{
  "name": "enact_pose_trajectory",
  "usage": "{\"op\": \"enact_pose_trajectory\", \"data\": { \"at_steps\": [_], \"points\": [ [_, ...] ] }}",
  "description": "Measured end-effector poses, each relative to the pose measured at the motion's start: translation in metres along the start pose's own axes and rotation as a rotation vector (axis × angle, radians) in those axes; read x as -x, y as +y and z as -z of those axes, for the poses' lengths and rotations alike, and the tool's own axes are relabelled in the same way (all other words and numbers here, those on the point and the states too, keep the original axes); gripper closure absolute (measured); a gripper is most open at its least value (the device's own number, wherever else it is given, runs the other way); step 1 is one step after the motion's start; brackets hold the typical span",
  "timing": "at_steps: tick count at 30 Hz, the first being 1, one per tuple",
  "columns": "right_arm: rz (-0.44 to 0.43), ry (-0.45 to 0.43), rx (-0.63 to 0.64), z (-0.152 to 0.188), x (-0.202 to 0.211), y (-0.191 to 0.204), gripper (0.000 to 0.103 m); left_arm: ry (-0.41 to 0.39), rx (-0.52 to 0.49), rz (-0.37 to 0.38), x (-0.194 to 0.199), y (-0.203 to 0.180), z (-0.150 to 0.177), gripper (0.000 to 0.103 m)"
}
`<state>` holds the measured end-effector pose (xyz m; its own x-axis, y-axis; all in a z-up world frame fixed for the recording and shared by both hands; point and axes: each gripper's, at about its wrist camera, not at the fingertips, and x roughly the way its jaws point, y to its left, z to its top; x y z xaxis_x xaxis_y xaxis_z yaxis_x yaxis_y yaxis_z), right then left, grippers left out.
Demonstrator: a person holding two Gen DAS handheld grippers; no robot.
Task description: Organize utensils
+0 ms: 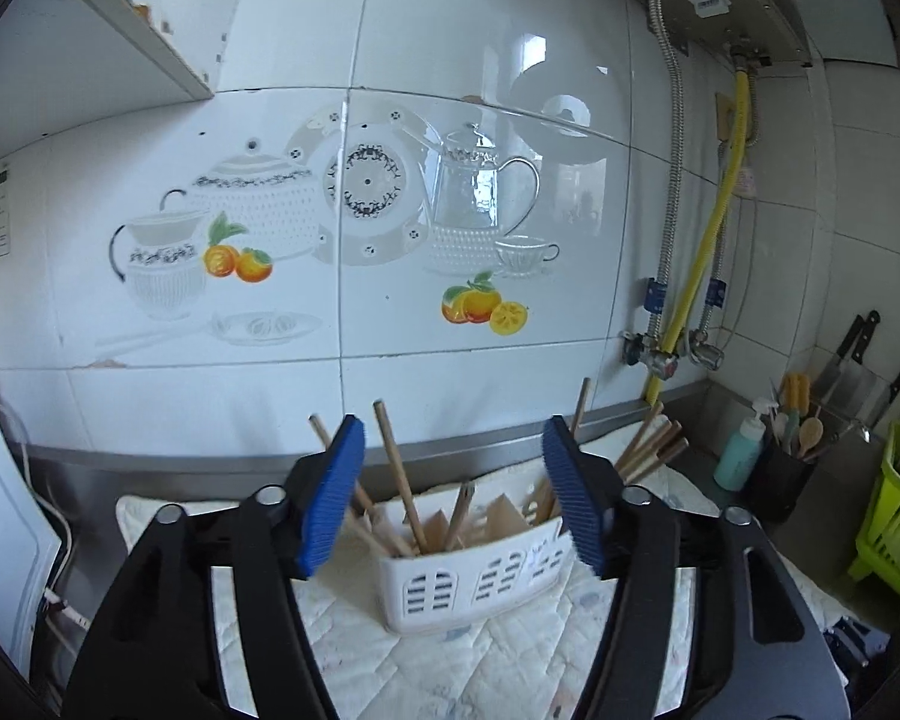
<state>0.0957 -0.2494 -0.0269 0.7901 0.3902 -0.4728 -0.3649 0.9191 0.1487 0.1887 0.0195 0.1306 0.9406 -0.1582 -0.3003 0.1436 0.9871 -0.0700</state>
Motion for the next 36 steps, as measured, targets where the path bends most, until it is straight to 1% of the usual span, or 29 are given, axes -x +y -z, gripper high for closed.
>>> {"op": "enact_pose_trajectory", "data": {
  "at_steps": [1,3,4,7,10,13,18,21,26,31,36],
  "points": [
    [0.0,-0.001,0.002,0.001,0.002,0.002,0.019,-0.001,0.004,0.001,0.007,0.001,0.004,0.029],
    [0.001,0.002,0.007,0.003,0.005,0.007,0.018,0.001,0.009,-0.011,0.022,0.003,0.016,0.022],
    [0.001,0.002,0.01,0.004,0.007,0.01,0.017,0.002,0.009,-0.015,0.029,0.003,0.022,0.016],
    [0.009,0.01,0.025,0.008,0.009,0.018,0.016,0.019,-0.002,-0.044,0.048,0.004,0.044,0.005],
    [0.01,0.021,0.034,0.013,0.01,0.025,0.015,0.066,-0.002,-0.07,0.06,0.007,0.069,0.005],
    [0.018,0.038,0.036,0.018,0.007,0.031,0.014,0.116,0.02,-0.087,0.068,0.012,0.095,0.005],
    [-0.013,0.06,0.021,0.023,0.002,0.038,0.014,0.174,0.013,-0.185,0.078,0.015,0.135,0.005],
    [-0.02,0.064,0.027,0.022,0.001,0.042,0.014,0.206,0.016,-0.212,0.084,0.015,0.153,0.005],
    [-0.02,0.073,0.05,0.024,0.001,0.05,0.014,0.217,0.045,-0.225,0.095,0.016,0.165,0.005],
    [-0.022,0.084,0.041,0.025,0.0,0.05,0.013,0.223,0.039,-0.229,0.103,0.015,0.172,0.005],
    [-0.01,0.096,0.027,0.025,-0.001,0.047,0.013,0.219,0.053,-0.21,0.109,0.018,0.178,0.005]
  ]
}}
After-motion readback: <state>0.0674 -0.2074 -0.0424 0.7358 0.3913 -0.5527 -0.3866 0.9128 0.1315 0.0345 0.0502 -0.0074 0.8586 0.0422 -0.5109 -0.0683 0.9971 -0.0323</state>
